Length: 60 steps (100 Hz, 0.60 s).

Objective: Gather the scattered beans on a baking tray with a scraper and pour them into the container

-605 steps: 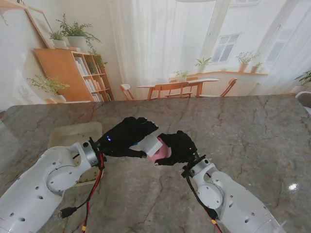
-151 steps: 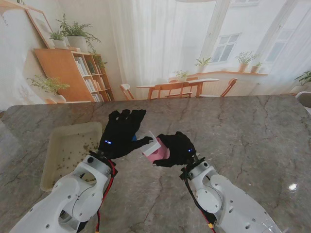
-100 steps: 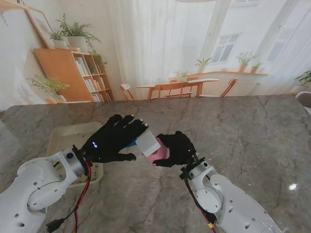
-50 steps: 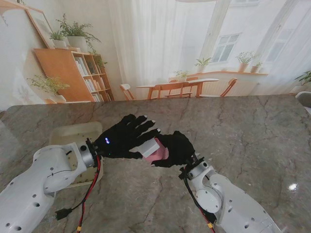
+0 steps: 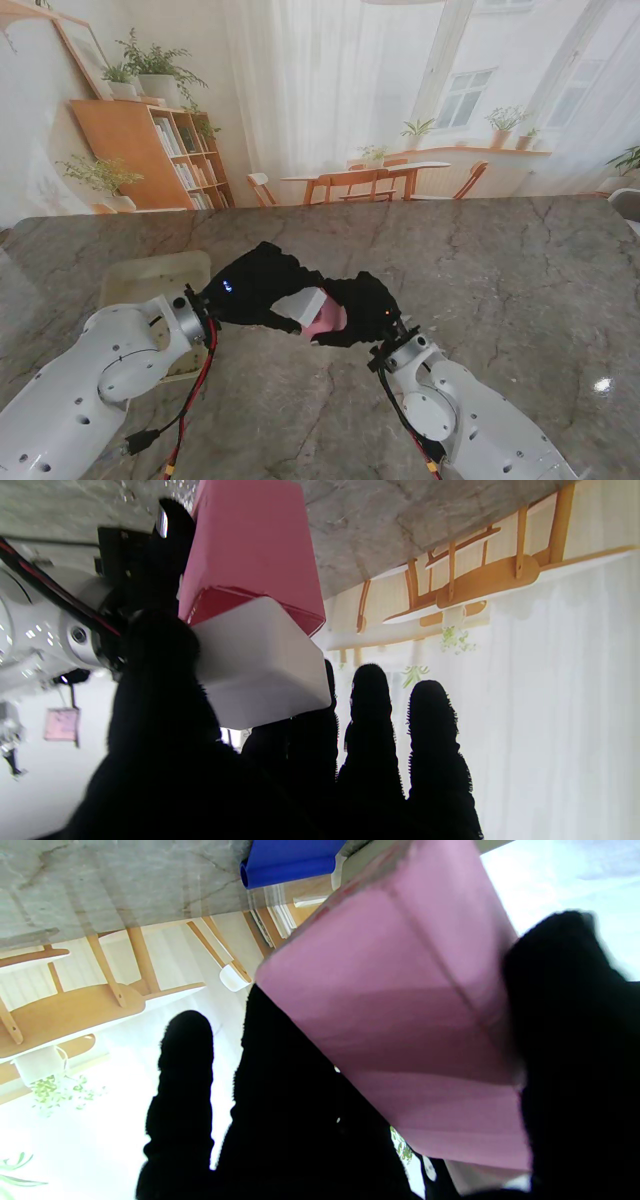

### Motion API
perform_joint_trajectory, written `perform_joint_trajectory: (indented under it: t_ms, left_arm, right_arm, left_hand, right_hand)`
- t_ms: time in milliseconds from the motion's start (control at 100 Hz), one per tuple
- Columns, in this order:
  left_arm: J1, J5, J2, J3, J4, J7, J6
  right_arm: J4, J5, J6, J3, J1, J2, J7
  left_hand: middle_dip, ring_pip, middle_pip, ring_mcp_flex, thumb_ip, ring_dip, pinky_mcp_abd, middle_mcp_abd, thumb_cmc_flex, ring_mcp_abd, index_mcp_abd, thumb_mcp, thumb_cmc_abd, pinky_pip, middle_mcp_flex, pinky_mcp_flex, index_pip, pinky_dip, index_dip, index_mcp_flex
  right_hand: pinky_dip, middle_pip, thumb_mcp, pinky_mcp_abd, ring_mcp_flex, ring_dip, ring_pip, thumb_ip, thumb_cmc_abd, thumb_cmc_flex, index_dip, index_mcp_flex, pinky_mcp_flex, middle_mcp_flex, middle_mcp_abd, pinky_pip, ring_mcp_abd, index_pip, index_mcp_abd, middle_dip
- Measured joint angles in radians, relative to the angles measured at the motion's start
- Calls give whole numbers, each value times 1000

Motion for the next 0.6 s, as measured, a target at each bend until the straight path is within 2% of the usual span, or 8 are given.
perform_joint_trajectory:
  t_ms: [80, 180, 260, 420, 600]
  left_arm:
    - [6, -64, -6, 16, -7, -31, 67]
    - [15, -55, -12, 40, -23, -33, 145]
    - [20, -38, -15, 60, -34, -25, 189]
    - [22, -56, -20, 87, -50, -32, 245]
    - [33, -69, -27, 93, -70, -43, 287]
  right_arm:
    - [-1, 0, 6, -2, -1, 0, 0]
    - [-1, 1, 11, -4, -3, 0, 1]
    - [0, 1, 12, -5, -4, 0, 2]
    - [1, 2, 16, -5, -6, 0, 2]
    - [1, 3, 16, -4, -7, 0, 2]
  left_hand:
    - [151, 91, 115, 41, 0, 132, -1, 10, -50, 8, 42, -17, 0, 66, 49, 22, 84, 73, -2, 48]
    - [311, 250, 279, 79, 0, 290, 0, 44, -97, 38, 93, -31, 8, 143, 97, 52, 177, 136, -14, 101]
    - [353, 364, 307, 121, 0, 366, 0, 62, -99, 40, 112, -42, 8, 206, 113, 78, 187, 171, -36, 129]
    - [359, 487, 307, 181, 0, 393, 3, 100, -99, 56, 145, -43, 7, 298, 162, 121, 185, 206, -112, 180]
    - [359, 518, 307, 193, 0, 391, 11, 113, -99, 66, 153, -54, 5, 317, 187, 134, 185, 209, -161, 214]
  right_hand:
    - [0, 0, 0, 0, 0, 0, 0, 0, 0, 0, 0, 0, 0, 0, 0, 0, 0, 0, -3, 0]
    - [0, 0, 0, 0, 0, 0, -1, 0, -1, 0, 0, 0, 0, 0, -1, 0, 0, 0, -5, 0]
    - [0, 0, 0, 0, 0, 0, -1, 0, -5, 0, 0, 0, 0, 0, -1, 0, 0, 0, -6, 0]
    - [0, 0, 0, 0, 0, 0, -1, 0, -6, 0, 0, 0, 0, 0, -1, 0, 0, 0, -14, -3]
    - [0, 0, -1, 0, 0, 0, 1, 0, -6, 0, 0, 0, 0, 0, -1, 0, 0, 0, -15, -3]
